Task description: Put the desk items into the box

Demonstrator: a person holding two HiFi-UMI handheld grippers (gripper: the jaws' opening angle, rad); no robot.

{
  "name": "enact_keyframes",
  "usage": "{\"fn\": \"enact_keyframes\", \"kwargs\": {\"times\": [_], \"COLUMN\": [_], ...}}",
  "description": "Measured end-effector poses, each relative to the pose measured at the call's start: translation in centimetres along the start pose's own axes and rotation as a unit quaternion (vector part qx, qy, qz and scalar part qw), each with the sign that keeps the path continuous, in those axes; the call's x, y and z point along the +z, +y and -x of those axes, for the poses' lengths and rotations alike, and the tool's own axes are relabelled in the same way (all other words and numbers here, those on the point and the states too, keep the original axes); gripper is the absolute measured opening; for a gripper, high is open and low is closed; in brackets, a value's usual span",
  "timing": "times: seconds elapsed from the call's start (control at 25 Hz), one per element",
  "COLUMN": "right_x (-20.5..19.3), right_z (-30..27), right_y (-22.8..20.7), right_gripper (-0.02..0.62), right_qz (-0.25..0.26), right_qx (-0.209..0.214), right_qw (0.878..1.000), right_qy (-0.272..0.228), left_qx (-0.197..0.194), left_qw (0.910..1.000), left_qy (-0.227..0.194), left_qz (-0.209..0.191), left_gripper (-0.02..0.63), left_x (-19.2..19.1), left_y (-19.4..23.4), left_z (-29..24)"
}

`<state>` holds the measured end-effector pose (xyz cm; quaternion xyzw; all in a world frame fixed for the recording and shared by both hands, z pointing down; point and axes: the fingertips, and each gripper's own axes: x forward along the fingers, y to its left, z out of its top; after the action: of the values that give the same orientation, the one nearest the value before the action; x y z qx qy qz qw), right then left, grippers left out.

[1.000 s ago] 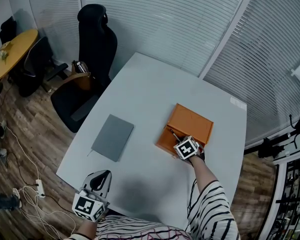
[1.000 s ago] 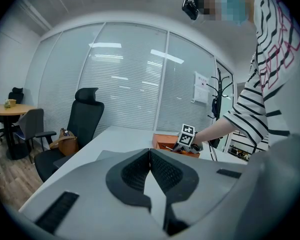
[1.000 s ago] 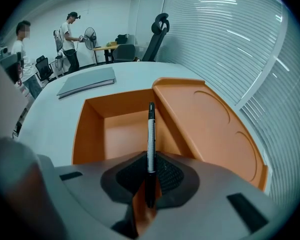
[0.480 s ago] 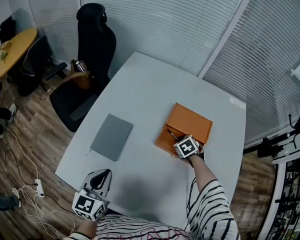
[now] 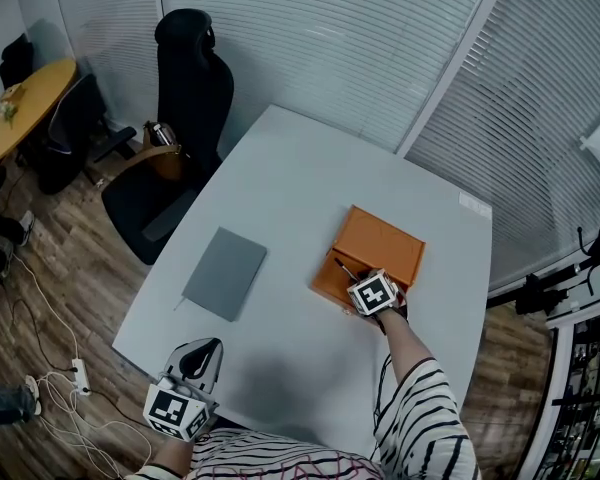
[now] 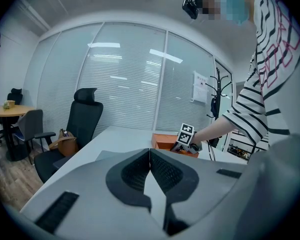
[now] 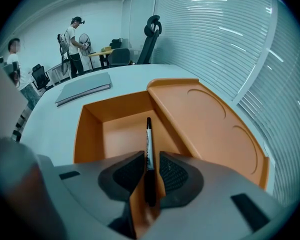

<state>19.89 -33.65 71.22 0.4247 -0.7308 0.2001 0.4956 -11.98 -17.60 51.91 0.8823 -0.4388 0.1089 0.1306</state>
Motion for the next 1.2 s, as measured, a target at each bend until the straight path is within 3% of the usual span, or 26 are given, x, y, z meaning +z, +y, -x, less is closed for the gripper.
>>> {"fn": "enact_keyframes", "kwargs": {"times": [0.52, 0.76, 0.96, 1.2], "right_x": [1.4, 2.1, 2.9, 2.6], "right_z": [2.0, 4.2, 7.7, 12.8], "right_y": [-0.6, -0.3, -0.2, 0.5], "right_gripper": [0.105, 0.049, 0.037, 0.029], "right_qz": [0.0, -0.016, -0.06, -0.099], "right_qx": [-0.039, -0.049, -0.073, -0.105], "right_qw": [0.998, 0.995, 0.985, 0.965], "right_qy": [-0.045, -0.081, -0.143, -0.22], "left_qx": [-0.001, -0.009, -0.02, -0.038], "left_qw": [1.0, 0.9998, 0.9994, 0.9983], "left_qy": [-0.006, -0.014, -0.021, -0.038], "left_qz": [-0.006, -0.011, -0.019, -0.022], "left_gripper": [0.023, 0.023, 0.023, 0.023], "left_x": [0.3, 0.8, 1.2, 2.2], "left_y": [-0.4, -0.9, -1.4, -2.4], "left_z": [0.9, 1.0, 0.9, 0.3]}}
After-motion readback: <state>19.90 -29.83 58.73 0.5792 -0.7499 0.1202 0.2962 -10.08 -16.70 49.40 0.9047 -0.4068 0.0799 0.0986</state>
